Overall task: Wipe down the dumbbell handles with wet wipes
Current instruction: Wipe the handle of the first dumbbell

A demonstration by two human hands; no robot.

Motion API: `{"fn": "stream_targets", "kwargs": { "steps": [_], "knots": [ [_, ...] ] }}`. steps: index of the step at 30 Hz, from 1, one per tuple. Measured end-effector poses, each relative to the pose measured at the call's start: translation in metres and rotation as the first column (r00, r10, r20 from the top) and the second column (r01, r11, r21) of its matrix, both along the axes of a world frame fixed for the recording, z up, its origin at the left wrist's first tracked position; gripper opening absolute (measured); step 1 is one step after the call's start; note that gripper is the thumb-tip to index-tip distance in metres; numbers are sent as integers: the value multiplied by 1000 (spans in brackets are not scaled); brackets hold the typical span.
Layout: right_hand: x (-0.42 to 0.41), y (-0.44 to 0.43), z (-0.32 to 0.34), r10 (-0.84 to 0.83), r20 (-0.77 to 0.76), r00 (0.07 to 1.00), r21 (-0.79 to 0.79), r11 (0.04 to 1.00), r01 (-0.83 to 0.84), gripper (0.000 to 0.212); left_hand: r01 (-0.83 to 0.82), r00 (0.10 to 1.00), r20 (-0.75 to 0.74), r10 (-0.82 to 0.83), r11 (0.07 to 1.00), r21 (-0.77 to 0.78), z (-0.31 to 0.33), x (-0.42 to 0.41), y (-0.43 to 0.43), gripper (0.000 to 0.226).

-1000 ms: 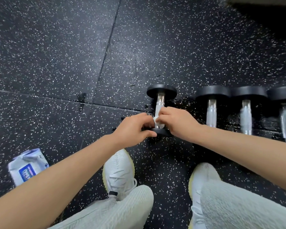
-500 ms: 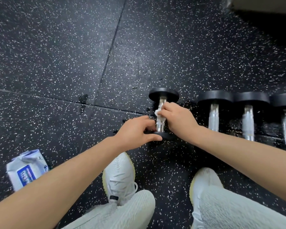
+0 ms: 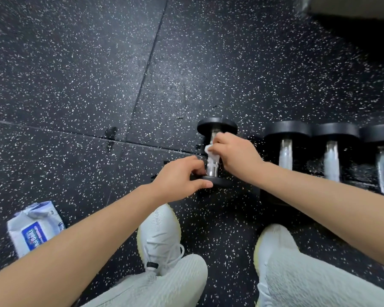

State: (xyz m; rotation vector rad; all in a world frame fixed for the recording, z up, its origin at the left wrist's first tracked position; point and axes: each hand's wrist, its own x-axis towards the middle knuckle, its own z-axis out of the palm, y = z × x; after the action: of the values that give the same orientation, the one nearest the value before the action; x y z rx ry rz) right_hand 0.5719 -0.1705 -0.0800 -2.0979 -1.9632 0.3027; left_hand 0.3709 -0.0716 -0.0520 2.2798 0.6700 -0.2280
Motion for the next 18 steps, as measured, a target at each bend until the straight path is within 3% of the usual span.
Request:
{"fn": "stream_targets", "kwargs": {
  "steps": [5, 10, 12, 15, 18],
  "knots": [
    [-7, 18, -4, -177, 51, 983, 63, 983, 174, 11, 3, 1000, 23, -3, 1000, 1, -1, -1, -2, 35],
    [-18, -23, 2, 45, -31, 999, 28, 999, -44, 34, 1, 1000, 18, -1, 1000, 13, -2, -2, -2, 36],
    [-8, -16, 3, 79, 16, 997, 21, 997, -80, 36, 7, 1000, 18, -7, 1000, 18, -2, -2, -2, 37],
    [2, 12, 3, -74, 89, 993, 31, 997, 72, 19, 7, 1000, 26, -8, 1000, 16, -1, -2, -2, 34],
    [-5, 20, -2, -189, 81, 979, 43, 982, 186, 19, -1, 1000, 31, 1, 1000, 5, 0, -4, -2, 31]
  ]
}}
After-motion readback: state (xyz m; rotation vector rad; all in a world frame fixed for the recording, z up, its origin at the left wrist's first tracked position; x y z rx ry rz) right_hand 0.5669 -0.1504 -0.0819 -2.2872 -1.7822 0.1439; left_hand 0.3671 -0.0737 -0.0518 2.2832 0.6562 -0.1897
